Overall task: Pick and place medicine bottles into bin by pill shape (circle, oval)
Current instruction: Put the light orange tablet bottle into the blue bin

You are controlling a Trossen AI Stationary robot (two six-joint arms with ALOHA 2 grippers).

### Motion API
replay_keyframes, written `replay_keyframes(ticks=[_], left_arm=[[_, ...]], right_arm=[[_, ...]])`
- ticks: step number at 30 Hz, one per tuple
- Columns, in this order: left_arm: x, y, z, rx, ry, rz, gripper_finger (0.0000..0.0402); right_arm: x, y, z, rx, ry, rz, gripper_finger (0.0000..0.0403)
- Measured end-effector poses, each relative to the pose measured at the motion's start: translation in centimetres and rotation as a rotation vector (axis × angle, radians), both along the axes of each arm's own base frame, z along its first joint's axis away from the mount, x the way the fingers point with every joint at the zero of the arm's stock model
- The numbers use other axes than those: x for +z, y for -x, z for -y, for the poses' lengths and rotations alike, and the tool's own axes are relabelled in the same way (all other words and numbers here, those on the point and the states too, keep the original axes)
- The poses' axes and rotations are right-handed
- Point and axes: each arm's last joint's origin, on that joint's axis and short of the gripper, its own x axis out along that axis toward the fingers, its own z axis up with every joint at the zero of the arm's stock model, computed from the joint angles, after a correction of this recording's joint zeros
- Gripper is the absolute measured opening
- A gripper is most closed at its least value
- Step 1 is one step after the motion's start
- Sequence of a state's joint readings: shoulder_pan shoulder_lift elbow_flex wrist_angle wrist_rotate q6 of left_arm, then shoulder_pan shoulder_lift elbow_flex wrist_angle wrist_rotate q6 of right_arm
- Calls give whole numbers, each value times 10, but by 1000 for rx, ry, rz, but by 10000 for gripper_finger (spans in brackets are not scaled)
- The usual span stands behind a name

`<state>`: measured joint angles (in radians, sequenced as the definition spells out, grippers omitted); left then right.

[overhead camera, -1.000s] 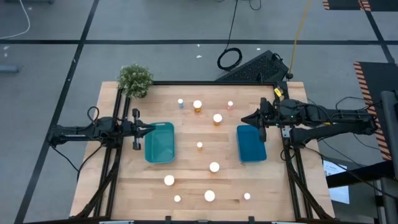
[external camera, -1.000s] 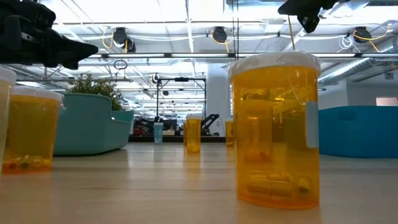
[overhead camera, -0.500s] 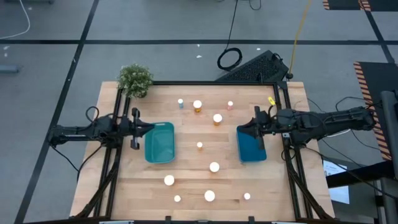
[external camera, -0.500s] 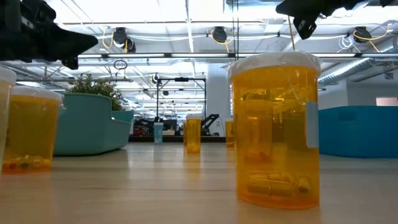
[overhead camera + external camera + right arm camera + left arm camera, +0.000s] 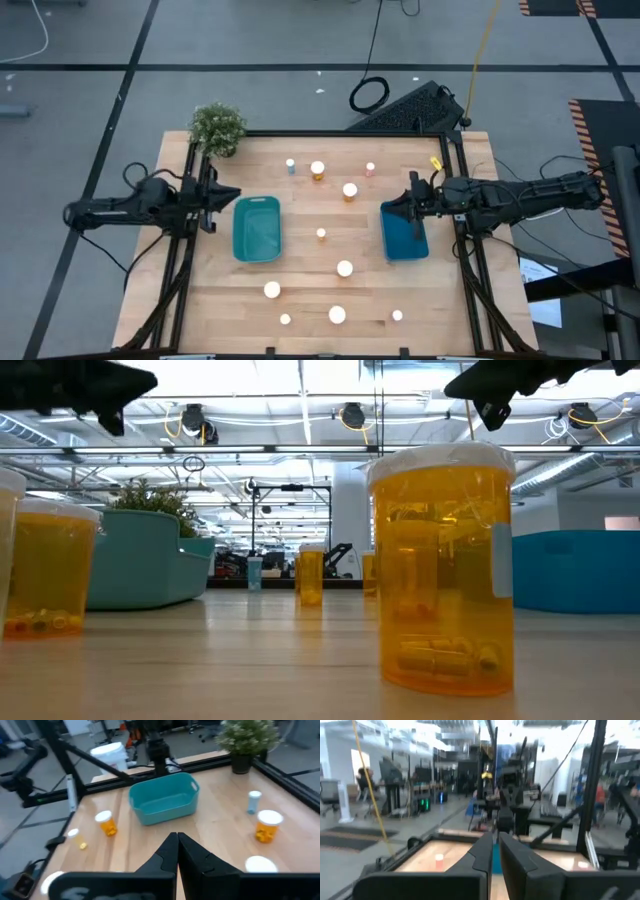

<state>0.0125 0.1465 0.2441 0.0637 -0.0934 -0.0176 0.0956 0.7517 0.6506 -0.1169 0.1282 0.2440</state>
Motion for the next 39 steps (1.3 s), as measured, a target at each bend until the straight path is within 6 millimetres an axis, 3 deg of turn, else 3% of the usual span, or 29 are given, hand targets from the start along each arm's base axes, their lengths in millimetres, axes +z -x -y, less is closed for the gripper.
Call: replay_keyframes(ticks=[8,12,20,27,33,39], left_arm=[[80,-16,-1,14,-20,-160,35],[99,-32,0,7,1,-243,35],[83,-76,8,-117,-13,-421,35],[68,-95,9,-151,-32,-512,35],[67,-97,6,-135,-28,-517,35],[67,-97,6,-119,-25,-518,35]], right_arm=[[-1,-1,2,-79,27,-3,0],[-2,-6,2,-77,26,2,0],[-18,-23,0,-76,38,-93,0],[-28,-33,-1,-81,25,-139,0],[-18,-38,-1,-89,5,-87,0],[3,-62,-3,-93,21,-159,0]])
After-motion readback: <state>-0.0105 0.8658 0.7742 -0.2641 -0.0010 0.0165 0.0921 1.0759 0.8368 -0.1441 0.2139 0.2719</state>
